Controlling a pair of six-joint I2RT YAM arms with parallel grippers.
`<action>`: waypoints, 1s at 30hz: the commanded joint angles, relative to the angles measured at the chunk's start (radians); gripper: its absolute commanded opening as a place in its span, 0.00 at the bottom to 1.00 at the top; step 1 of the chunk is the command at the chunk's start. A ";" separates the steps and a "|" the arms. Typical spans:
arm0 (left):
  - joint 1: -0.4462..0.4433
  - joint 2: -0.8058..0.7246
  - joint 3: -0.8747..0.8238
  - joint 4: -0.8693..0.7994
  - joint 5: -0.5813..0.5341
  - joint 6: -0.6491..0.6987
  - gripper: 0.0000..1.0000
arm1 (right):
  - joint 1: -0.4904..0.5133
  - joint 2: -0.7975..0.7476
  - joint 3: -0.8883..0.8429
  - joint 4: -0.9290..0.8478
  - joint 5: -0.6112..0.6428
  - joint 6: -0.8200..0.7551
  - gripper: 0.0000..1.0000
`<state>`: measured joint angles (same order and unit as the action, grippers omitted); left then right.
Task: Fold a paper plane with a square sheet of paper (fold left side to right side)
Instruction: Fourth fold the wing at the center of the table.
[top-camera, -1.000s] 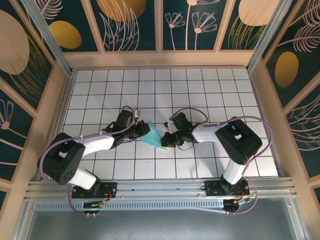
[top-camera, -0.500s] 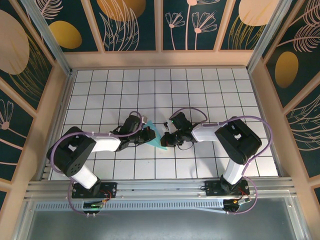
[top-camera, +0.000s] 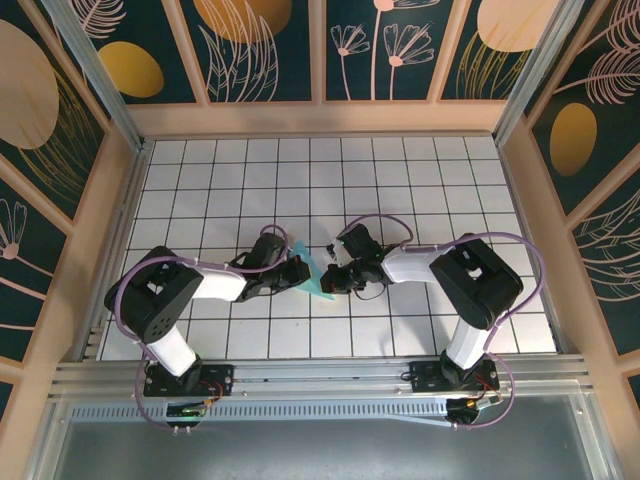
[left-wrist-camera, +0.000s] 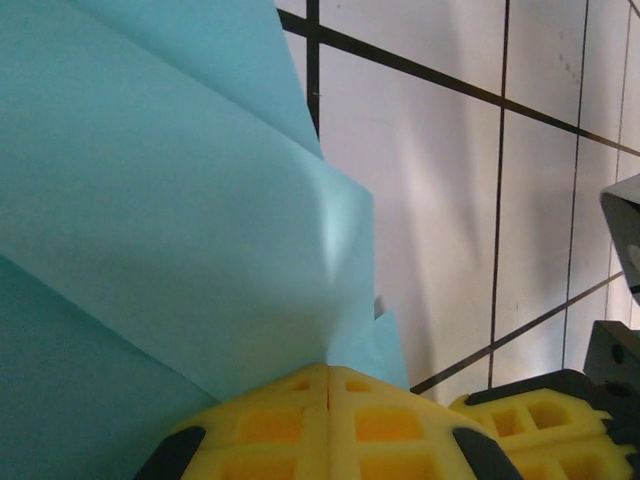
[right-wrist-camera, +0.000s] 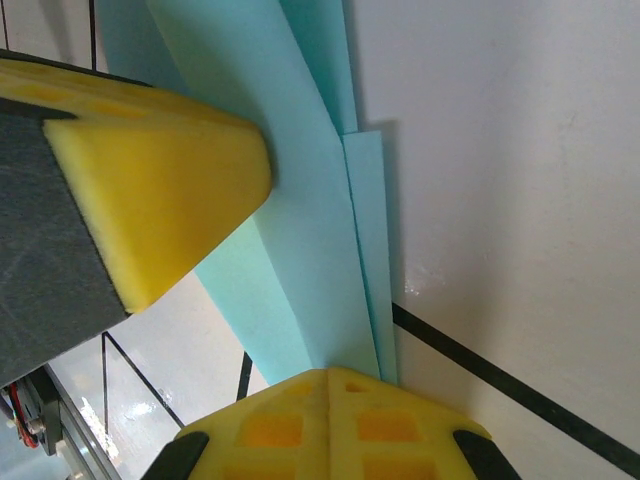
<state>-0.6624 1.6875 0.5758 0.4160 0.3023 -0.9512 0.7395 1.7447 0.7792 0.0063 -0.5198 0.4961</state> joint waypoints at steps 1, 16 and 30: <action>-0.002 0.020 0.009 -0.009 -0.053 0.007 0.05 | 0.009 0.077 -0.038 -0.169 0.155 -0.029 0.00; 0.048 0.004 -0.007 -0.045 -0.104 0.043 0.07 | 0.012 0.085 -0.047 -0.189 0.156 -0.041 0.00; 0.213 0.012 0.020 -0.077 -0.081 0.149 0.08 | 0.012 0.088 -0.052 -0.183 0.145 -0.042 0.00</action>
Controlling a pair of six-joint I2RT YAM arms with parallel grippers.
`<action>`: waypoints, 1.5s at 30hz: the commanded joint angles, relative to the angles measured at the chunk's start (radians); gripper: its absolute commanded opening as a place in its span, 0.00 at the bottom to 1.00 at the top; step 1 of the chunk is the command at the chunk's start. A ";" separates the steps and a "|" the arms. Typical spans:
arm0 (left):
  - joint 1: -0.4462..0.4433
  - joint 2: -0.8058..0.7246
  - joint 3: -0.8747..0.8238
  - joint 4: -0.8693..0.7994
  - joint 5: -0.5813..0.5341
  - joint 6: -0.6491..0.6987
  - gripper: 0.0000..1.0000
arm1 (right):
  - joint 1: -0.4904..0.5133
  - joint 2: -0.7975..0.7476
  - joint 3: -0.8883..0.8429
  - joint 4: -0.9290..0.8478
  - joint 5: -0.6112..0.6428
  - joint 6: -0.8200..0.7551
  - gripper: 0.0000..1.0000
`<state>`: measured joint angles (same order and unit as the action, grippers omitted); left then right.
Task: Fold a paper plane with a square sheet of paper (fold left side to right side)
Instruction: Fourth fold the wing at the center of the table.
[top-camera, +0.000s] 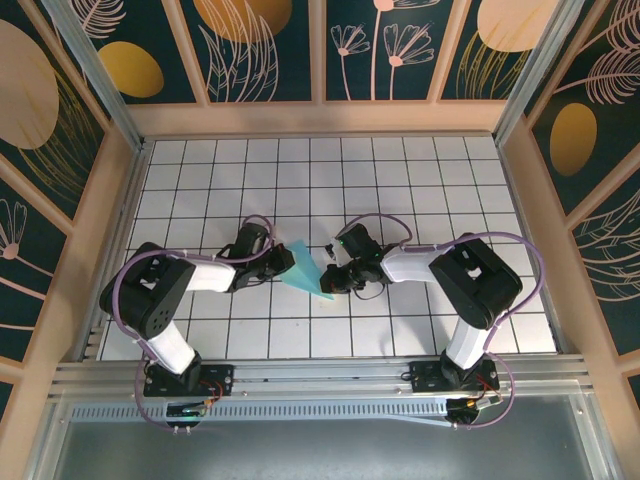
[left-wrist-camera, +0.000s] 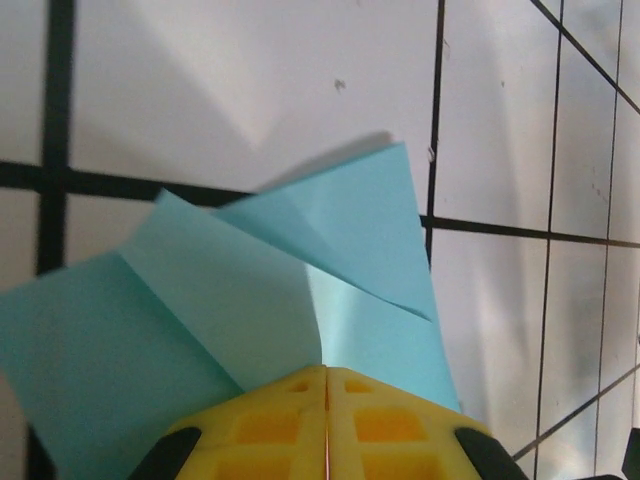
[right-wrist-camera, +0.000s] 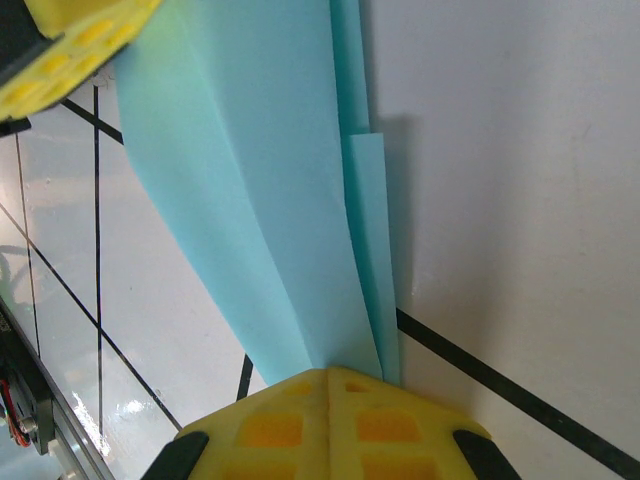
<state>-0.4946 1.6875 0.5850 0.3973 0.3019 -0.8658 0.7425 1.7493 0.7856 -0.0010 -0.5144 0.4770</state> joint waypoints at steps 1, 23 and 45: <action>0.055 0.018 0.013 -0.059 -0.081 0.067 0.08 | 0.009 0.082 -0.059 -0.175 0.139 -0.021 0.00; 0.210 -0.051 0.085 -0.156 -0.060 0.189 0.09 | 0.009 0.083 -0.055 -0.170 0.134 -0.020 0.00; -0.005 0.012 0.021 0.106 0.104 0.100 0.07 | 0.009 0.066 -0.055 -0.170 0.159 0.000 0.00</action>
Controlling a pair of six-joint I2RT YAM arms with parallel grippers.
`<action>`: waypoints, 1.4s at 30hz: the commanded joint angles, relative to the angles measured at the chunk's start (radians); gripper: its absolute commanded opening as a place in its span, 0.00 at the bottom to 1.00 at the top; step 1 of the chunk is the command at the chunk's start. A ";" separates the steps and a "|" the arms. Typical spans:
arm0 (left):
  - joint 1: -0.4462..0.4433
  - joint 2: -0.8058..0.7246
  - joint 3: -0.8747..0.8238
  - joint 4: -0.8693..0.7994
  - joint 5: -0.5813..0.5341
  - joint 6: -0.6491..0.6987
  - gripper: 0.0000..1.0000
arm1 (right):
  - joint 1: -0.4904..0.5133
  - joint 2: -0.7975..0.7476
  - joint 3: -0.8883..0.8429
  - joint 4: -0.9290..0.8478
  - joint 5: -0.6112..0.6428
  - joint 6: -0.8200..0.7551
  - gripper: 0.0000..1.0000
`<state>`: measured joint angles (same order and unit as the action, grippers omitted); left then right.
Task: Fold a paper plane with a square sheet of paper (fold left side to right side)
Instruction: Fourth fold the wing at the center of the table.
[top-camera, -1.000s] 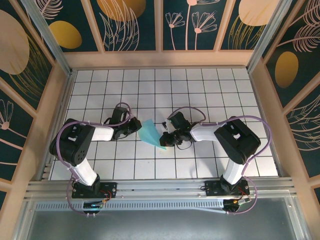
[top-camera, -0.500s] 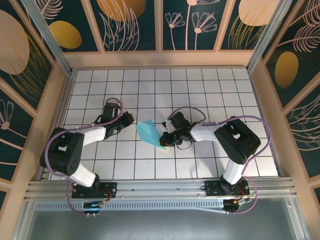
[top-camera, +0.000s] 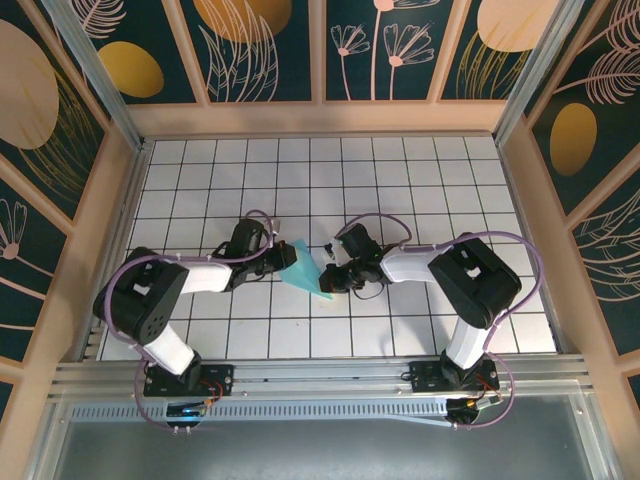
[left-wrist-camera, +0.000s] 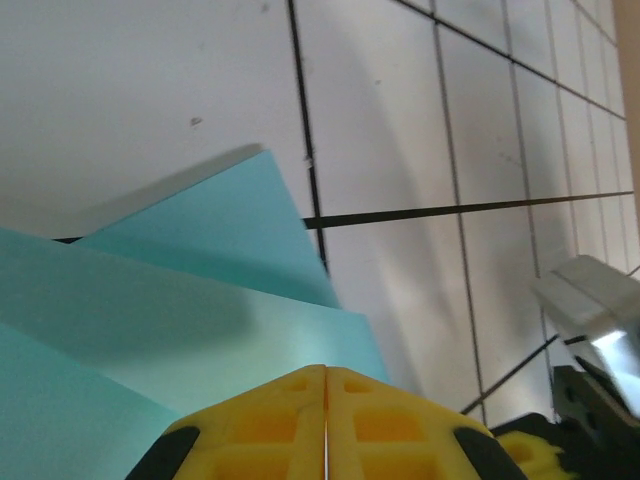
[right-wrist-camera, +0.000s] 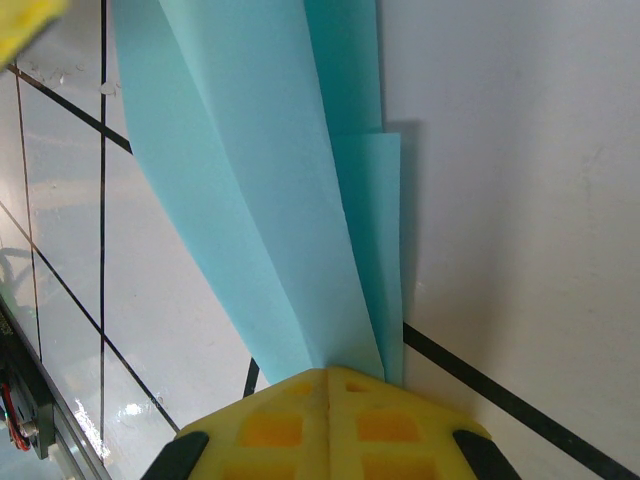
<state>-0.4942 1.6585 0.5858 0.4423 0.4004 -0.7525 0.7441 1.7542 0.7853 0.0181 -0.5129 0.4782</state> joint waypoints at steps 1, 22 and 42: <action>-0.005 0.050 0.018 0.059 -0.009 -0.013 0.07 | 0.008 0.061 -0.052 -0.191 0.157 -0.001 0.00; -0.007 0.094 -0.036 -0.020 -0.129 0.024 0.02 | 0.012 -0.074 0.146 -0.095 -0.003 0.058 0.00; -0.011 0.099 -0.029 -0.040 -0.144 0.029 0.01 | 0.049 0.163 0.269 -0.023 0.048 0.071 0.00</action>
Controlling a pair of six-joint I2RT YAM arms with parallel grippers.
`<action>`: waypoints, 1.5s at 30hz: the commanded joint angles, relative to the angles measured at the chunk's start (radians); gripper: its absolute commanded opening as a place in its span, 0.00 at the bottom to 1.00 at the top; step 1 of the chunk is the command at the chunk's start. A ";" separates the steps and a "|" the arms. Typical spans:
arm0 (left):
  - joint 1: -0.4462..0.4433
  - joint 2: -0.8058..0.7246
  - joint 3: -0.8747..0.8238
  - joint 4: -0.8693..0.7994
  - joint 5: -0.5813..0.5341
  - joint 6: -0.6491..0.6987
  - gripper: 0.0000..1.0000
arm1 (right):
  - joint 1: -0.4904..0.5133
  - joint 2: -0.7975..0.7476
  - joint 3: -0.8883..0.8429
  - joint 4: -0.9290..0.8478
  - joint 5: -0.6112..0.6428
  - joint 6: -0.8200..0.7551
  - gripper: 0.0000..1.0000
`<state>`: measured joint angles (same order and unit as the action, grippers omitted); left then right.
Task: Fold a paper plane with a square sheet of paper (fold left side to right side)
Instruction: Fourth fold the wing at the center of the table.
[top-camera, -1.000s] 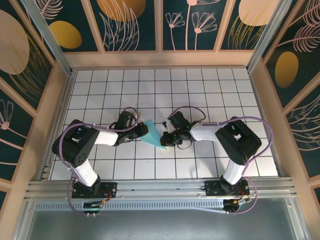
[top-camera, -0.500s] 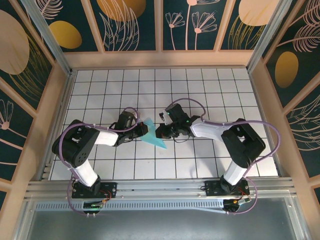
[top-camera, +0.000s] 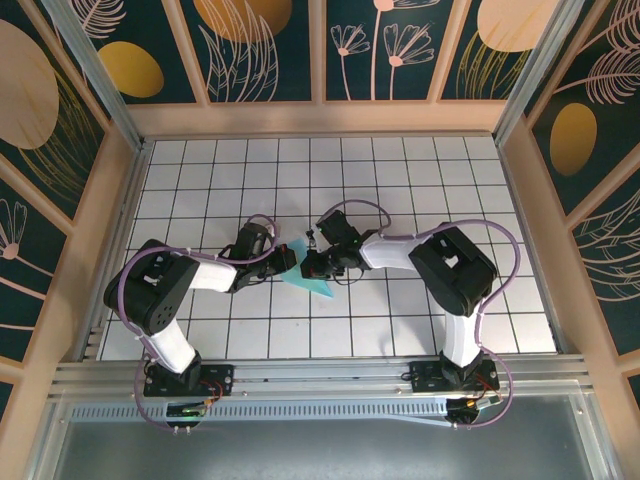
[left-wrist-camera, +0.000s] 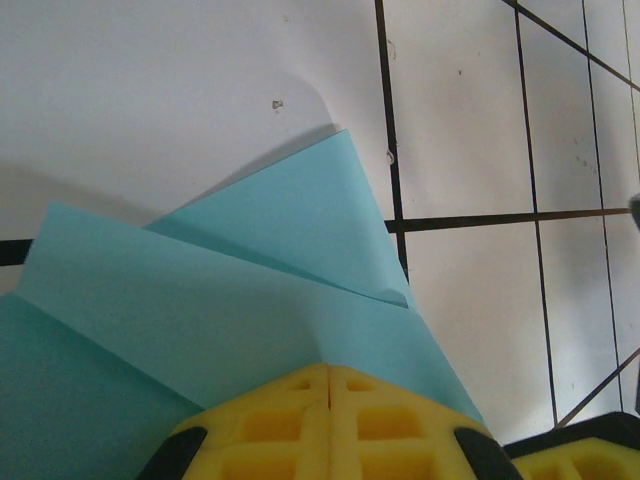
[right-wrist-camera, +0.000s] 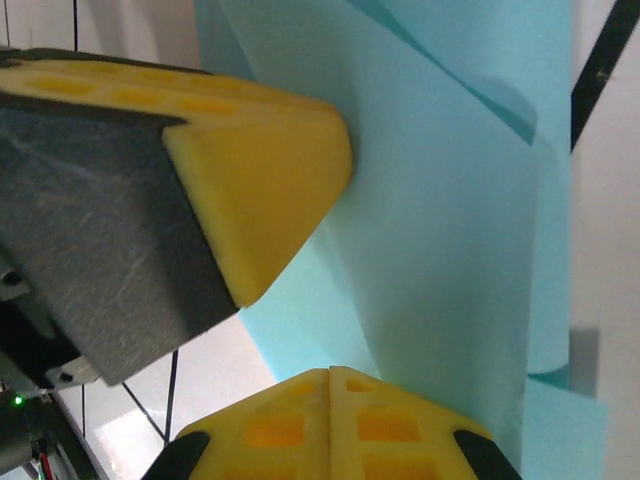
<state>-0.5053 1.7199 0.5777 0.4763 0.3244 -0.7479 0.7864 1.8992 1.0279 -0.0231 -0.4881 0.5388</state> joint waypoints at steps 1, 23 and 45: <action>0.001 0.037 -0.021 -0.076 -0.071 0.025 0.01 | 0.007 0.019 0.026 0.018 0.029 0.010 0.00; 0.001 0.056 -0.019 -0.127 -0.136 -0.019 0.00 | 0.028 -0.041 -0.115 -0.046 0.042 0.003 0.00; 0.001 0.067 -0.018 -0.140 -0.147 -0.019 0.00 | 0.031 -0.130 -0.183 -0.108 0.105 0.000 0.00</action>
<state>-0.5167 1.7245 0.5835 0.4751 0.2829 -0.7788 0.8078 1.7901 0.8730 -0.0109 -0.4252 0.5381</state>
